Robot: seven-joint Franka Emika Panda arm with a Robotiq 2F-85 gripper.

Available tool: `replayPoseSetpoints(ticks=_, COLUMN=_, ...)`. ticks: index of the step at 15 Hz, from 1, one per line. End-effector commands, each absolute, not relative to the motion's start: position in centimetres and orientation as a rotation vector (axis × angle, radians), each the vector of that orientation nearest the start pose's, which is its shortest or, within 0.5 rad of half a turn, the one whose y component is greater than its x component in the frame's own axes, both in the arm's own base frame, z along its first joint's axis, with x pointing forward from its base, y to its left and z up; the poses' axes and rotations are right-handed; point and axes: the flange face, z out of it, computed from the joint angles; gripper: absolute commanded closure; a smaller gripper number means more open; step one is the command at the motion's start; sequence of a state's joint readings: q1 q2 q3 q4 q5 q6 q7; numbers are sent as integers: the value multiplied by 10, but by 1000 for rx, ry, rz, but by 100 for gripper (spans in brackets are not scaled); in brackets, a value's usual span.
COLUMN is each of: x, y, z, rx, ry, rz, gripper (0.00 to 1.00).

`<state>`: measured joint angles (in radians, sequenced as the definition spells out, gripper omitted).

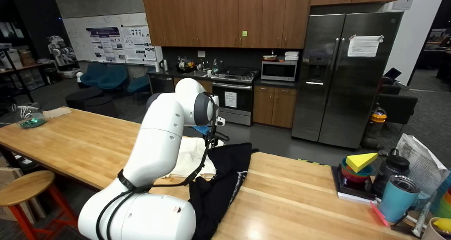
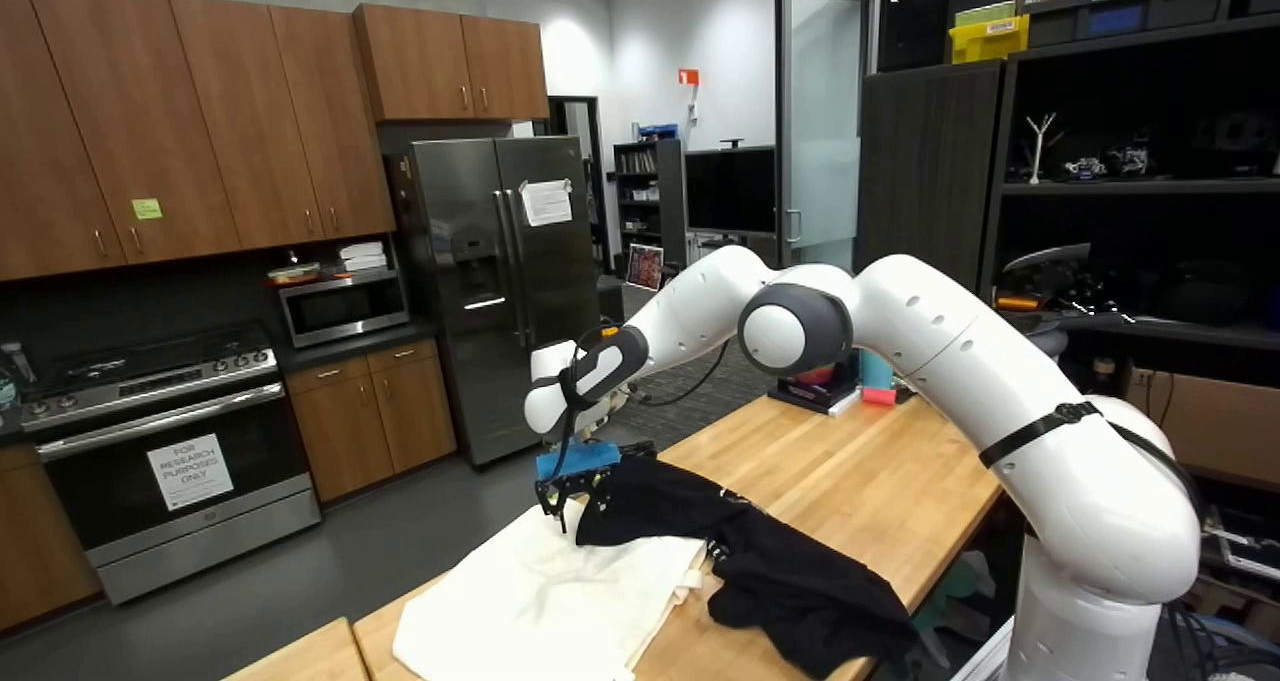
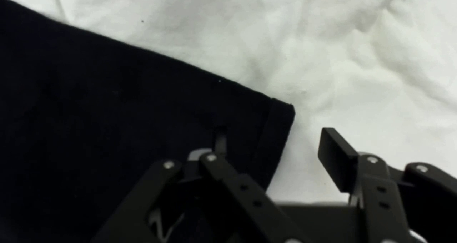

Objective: Unfold the black shirt

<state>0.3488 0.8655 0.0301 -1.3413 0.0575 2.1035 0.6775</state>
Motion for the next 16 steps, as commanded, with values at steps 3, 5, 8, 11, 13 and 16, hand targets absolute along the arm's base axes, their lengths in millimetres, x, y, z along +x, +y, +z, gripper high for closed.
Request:
replayPoseSetpoints(ticks=3, x=684, y=272, z=196, rx=-3115, ry=570, rz=220, gripper=80)
replayPoseSetpoints(ticks=5, x=685, y=273, z=195, rx=-3124, ry=578, rz=232, gripper=78)
replayPoseSetpoints(ticks=8, x=686, y=274, z=190, rx=-3130, ry=585, rz=256, gripper=51)
replayPoseSetpoints(ticks=11, x=688, y=274, z=187, rx=-3121, ry=585, rz=260, gripper=33)
replayPoseSetpoints(ticks=13, x=690, y=274, z=185, rx=-3124, ry=586, rz=261, gripper=20)
replayPoseSetpoints(ticks=16, x=691, y=274, z=184, rx=-3127, ry=591, rz=266, gripper=52)
